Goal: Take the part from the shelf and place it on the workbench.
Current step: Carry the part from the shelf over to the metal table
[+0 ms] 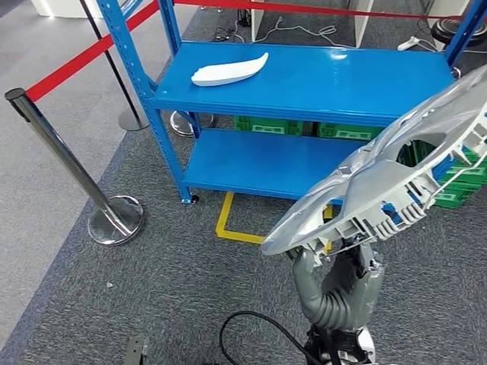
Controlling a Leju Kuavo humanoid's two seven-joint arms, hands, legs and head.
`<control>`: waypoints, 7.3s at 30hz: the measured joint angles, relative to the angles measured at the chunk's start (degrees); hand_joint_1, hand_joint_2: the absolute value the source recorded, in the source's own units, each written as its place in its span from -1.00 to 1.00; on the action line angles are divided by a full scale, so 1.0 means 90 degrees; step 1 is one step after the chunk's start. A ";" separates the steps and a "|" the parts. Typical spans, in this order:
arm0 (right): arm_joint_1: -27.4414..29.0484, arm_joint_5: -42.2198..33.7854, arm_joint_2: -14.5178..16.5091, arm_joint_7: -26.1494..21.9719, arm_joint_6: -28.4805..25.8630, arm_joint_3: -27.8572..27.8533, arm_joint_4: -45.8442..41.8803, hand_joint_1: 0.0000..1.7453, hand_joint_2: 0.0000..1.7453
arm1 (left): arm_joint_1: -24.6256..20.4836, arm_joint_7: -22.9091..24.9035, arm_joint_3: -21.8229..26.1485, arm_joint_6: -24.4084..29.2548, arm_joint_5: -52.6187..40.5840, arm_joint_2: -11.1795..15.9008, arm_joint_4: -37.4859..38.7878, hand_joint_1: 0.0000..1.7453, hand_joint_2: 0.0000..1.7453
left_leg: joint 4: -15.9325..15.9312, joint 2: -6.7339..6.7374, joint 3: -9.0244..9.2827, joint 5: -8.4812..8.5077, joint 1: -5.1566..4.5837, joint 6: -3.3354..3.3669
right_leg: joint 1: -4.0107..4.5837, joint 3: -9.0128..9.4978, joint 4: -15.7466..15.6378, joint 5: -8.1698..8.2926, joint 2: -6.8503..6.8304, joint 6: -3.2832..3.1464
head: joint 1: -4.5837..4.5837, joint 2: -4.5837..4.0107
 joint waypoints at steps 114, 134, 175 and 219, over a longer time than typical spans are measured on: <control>0.0862 0.0601 0.0370 -0.0095 -0.1252 -0.0567 -0.0852 1.00 1.00 | -0.0013 0.0404 -0.0267 0.1970 -0.0724 -0.0139 -0.0001 -1.00 1.00 | -0.1682 0.0666 0.1071 0.0654 -0.0028 0.0203 | 0.0047 -0.0109 0.0177 -0.0013 -0.0456 0.0229 | 0.0153 0.0000; 0.0844 0.0472 0.0365 -0.0015 -0.1240 -0.0520 -0.0909 1.00 1.00 | -0.0029 0.0340 -0.0236 0.1937 -0.0583 -0.0128 -0.0003 -1.00 1.00 | -0.1666 -0.0188 0.0980 0.0700 0.0090 0.0302 | -0.0049 -0.0634 0.0628 -0.0074 0.0358 0.0360 | 0.0127 0.0000; 0.0694 0.0362 0.0364 0.0054 -0.1208 -0.0478 -0.0762 1.00 1.00 | -0.0012 0.0325 -0.0081 0.1938 -0.0505 -0.0140 -0.0003 -1.00 1.00 | -0.1613 0.0616 0.1051 0.0566 -0.0050 0.0221 | 0.0097 -0.0209 0.0238 -0.0035 -0.0504 0.0188 | 0.0138 0.0000; 0.0746 0.0274 0.0352 0.0090 -0.1211 -0.0488 -0.0774 1.00 1.00 | -0.0028 0.0333 -0.0063 0.1987 -0.0583 -0.0194 -0.0003 -1.00 1.00 | -0.1205 -0.0338 0.0703 0.0625 0.0080 0.0061 | -0.0012 -0.0248 0.0213 0.0037 0.0674 0.0094 | 0.0067 0.0000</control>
